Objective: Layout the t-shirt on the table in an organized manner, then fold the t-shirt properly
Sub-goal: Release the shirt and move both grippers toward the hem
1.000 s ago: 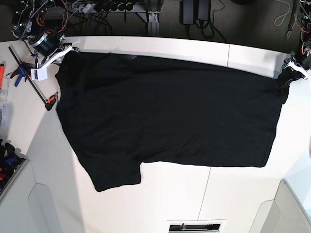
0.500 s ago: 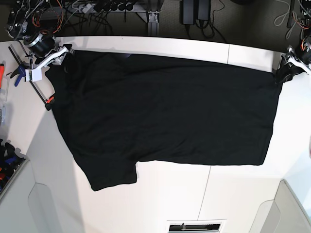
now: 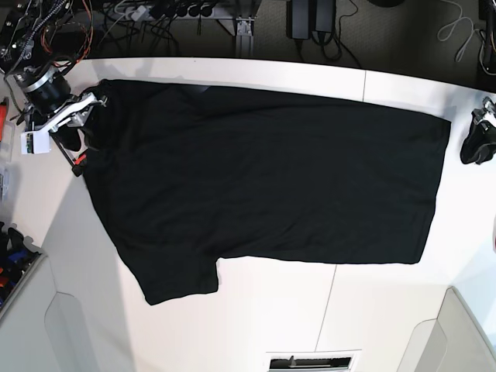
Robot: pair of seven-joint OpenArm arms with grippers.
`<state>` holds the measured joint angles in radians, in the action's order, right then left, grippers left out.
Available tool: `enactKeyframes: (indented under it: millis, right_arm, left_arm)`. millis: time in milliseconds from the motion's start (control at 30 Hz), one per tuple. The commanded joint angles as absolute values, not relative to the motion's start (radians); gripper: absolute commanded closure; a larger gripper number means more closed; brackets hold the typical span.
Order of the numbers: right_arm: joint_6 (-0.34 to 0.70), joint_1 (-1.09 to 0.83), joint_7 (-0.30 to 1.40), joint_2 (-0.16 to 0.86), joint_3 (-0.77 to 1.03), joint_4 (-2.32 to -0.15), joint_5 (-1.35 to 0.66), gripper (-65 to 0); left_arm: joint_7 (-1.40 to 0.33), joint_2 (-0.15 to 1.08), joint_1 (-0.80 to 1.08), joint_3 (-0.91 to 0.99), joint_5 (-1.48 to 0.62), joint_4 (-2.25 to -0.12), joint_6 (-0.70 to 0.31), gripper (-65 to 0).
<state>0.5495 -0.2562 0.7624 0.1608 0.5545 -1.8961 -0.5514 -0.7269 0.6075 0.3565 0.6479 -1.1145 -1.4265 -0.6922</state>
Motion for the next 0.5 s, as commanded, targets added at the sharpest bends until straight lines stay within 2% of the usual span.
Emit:
enactKeyframes:
  millis: [0, 167, 267, 467]
  right_arm:
    - [0.545, -0.226, 0.733, 0.171, 0.559, -1.913, -0.559, -30.8]
    - [0.522, -0.123, 0.713, 0.172, 0.559, -1.898, -0.513, -30.8]
    - [0.519, -0.038, 0.699, 0.171, 0.559, -1.853, -0.501, -30.8]
    - [0.519, 0.138, 0.679, 0.171, 0.559, -1.683, -0.478, -30.8]
  left_arm:
    - [-0.703, 0.636, 0.343, 0.657, -1.136, -1.444, -0.698, -34.2]
    - [-0.703, 0.638, 0.292, 0.654, -1.126, -1.444, -0.698, -34.2]
    - [-0.662, 0.641, 0.231, 0.63, -1.04, -1.444, -0.698, -34.2]
    - [-0.561, 0.682, 0.089, 0.449, -0.859, -1.417, -0.637, -34.2]
